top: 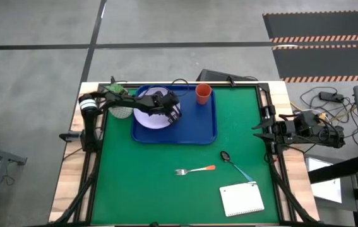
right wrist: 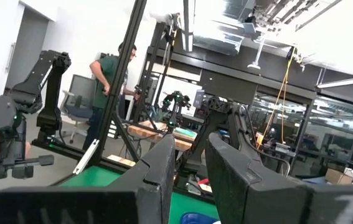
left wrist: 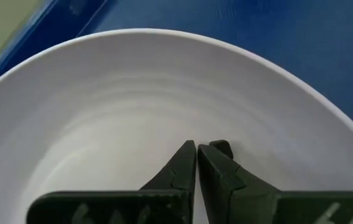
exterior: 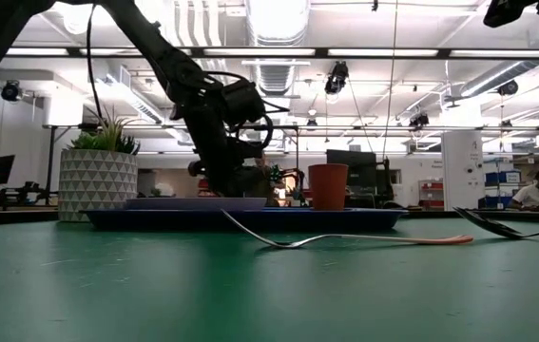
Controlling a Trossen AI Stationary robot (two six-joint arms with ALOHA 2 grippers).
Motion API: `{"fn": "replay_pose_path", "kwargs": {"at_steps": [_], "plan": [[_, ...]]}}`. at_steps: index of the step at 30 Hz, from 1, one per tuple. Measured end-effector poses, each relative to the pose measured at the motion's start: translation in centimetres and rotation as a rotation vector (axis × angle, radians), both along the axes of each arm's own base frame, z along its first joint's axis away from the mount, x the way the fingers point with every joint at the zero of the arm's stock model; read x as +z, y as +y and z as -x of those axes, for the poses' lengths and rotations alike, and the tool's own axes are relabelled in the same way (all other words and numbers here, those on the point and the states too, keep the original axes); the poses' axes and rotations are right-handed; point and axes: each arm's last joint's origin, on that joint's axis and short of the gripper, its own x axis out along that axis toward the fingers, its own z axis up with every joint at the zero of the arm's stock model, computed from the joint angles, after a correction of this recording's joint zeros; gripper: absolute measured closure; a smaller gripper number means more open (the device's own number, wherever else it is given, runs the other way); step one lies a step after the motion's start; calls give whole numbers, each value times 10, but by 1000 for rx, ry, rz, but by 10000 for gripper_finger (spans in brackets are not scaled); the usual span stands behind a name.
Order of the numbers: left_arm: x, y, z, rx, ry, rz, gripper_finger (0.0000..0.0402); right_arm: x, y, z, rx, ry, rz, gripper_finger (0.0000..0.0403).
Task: Pick and place plate/cup/fork/spoon on tray
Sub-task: Put the purple plate on the blue serving tray to the right of the orange cup, then put the orange fork on the blue serving tray to the right of the purple plate
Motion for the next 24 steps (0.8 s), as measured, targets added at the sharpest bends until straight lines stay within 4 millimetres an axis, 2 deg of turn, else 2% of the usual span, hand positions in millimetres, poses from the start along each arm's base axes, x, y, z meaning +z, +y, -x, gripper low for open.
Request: {"fn": "replay_pose_path", "kwargs": {"at_steps": [5, 9, 12, 16, 24], "plan": [[11, -2, -1, 5, -29, -19, 401, 0, 0, 0, -1, -1, 0, 323], [39, -12, -4, -24, -114, -52, 401, 0, 0, 0, -6, -3, -1, 323], [62, -30, -7, -69, -203, -82, 401, 1, -1, 0, -41, -5, -14, 323], [89, -67, -4, -155, -268, -82, 401, 0, -2, 0, -72, 2, -40, 323], [111, -166, 19, -364, -204, 27, 401, -3, -2, -8, -50, 55, -114, 323]]}}
